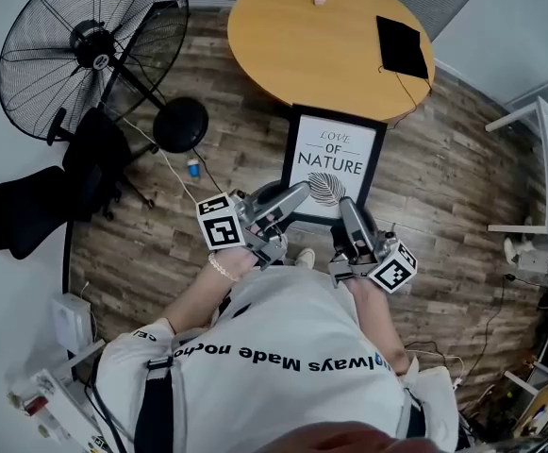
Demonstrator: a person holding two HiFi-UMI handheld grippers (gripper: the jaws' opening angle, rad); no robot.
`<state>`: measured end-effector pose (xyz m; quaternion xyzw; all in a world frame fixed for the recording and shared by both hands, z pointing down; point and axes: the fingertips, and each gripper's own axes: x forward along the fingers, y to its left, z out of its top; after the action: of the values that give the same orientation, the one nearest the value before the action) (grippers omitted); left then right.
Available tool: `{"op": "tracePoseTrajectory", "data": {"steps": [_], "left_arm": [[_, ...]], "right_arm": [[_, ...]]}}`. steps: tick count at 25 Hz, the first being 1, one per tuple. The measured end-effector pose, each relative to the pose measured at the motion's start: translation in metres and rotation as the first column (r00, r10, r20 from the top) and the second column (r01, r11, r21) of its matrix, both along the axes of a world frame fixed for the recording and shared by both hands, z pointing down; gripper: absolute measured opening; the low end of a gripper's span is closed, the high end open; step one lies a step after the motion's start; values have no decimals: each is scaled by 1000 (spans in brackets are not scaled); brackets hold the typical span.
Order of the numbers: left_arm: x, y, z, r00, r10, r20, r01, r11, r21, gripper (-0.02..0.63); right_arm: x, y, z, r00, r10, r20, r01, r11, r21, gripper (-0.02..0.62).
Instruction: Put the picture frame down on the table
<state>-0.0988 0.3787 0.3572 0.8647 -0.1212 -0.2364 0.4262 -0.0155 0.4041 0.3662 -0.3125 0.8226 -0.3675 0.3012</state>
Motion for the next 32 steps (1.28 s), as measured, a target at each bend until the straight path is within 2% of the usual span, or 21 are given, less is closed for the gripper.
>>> {"op": "tracePoseTrajectory", "data": {"steps": [32], "left_arm": [[-2, -3, -2, 1000, 5, 13, -5, 1000, 3, 40]], "right_arm": [[-3, 0, 1, 999, 38, 13, -39, 999, 8, 69]]}}
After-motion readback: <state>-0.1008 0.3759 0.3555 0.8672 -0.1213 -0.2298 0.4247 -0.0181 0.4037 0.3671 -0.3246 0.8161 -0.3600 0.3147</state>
